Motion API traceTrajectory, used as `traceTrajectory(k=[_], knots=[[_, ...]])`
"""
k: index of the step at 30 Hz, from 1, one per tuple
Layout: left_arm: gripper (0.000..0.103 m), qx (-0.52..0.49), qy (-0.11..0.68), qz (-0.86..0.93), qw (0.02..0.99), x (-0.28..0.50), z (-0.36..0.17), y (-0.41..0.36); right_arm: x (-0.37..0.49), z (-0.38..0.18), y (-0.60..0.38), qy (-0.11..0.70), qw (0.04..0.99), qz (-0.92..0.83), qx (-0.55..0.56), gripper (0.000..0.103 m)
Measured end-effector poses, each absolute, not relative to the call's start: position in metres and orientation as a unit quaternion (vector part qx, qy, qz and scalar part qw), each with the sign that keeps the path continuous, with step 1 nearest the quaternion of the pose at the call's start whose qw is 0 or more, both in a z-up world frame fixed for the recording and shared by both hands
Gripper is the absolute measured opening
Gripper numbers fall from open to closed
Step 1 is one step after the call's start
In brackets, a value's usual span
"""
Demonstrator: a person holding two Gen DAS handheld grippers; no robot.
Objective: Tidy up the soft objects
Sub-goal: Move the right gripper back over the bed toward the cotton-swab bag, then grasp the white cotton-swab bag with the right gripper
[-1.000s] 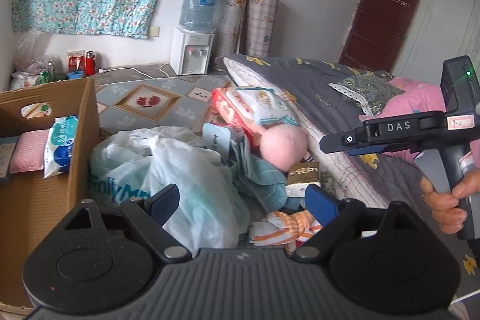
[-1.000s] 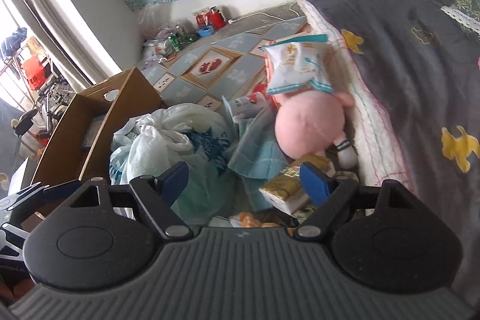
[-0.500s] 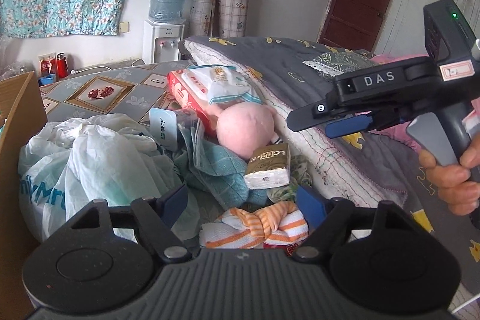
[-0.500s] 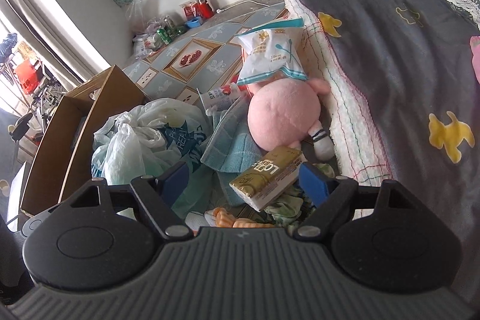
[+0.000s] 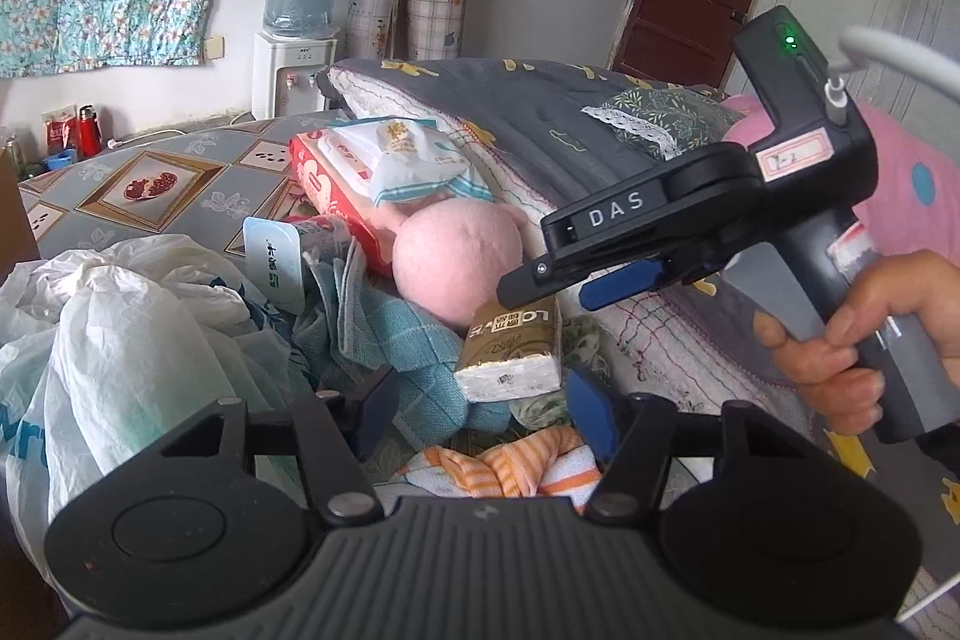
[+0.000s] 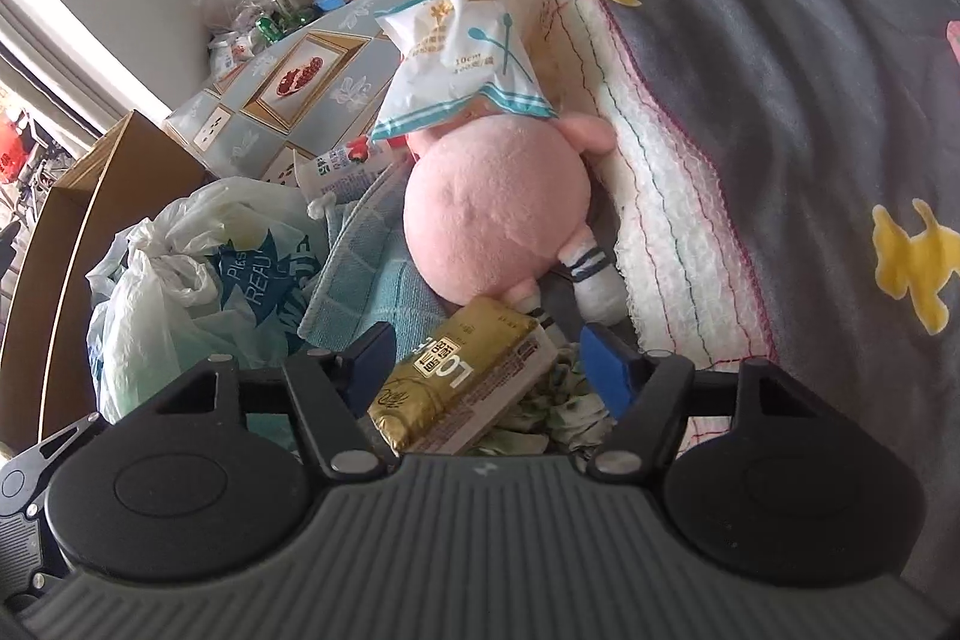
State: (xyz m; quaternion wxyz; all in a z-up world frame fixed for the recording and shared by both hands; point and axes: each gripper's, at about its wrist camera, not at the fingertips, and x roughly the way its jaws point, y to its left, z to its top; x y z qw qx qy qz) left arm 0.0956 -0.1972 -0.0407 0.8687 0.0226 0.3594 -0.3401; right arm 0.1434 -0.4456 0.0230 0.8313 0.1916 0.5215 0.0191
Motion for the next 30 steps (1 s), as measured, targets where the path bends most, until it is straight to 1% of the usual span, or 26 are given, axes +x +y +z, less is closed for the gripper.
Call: traceTrajectory(k=[2, 6, 10, 13, 16, 20, 24, 27, 28, 29, 30], knots=[[0.062, 0.023, 0.361, -0.343, 0.867, 0.096, -0.042, -0.198, 0.146, 0.017, -0.444, 0.528, 0.823, 0.034, 0.206, 0.057], [0.062, 0.022, 0.363, -0.342, 0.866, 0.096, -0.040, -0.195, 0.149, 0.021, -0.428, 0.519, 0.826, 0.070, 0.208, 0.057], [0.062, 0.022, 0.359, -0.337, 0.870, 0.099, -0.035, -0.193, 0.152, 0.033, -0.412, 0.509, 0.829, 0.123, 0.199, 0.058], [0.062, 0.016, 0.357, -0.328, 0.874, 0.107, -0.031, -0.193, 0.156, 0.048, -0.409, 0.495, 0.840, 0.127, 0.181, 0.058], [0.063, 0.003, 0.360, -0.313, 0.879, 0.124, -0.026, -0.193, 0.168, 0.066, -0.427, 0.466, 0.858, 0.106, 0.189, 0.062], [0.063, -0.041, 0.366, -0.272, 0.889, 0.159, -0.016, -0.192, 0.201, 0.079, -0.459, 0.438, 0.871, 0.074, 0.211, 0.064], [0.063, -0.057, 0.370, -0.240, 0.896, 0.197, -0.012, -0.200, 0.244, 0.069, -0.479, 0.437, 0.871, 0.056, 0.216, 0.064], [0.063, -0.044, 0.378, -0.222, 0.898, 0.218, -0.014, -0.213, 0.279, 0.046, -0.489, 0.449, 0.868, 0.039, 0.210, 0.064], [0.062, -0.039, 0.382, -0.217, 0.897, 0.223, -0.016, -0.217, 0.289, 0.039, -0.491, 0.455, 0.865, 0.037, 0.208, 0.063], [0.061, -0.036, 0.387, -0.215, 0.896, 0.228, -0.018, -0.220, 0.300, 0.027, -0.491, 0.466, 0.860, 0.036, 0.206, 0.059], [0.059, -0.036, 0.393, -0.215, 0.893, 0.232, -0.021, -0.222, 0.309, 0.018, -0.490, 0.477, 0.855, 0.036, 0.202, 0.051]])
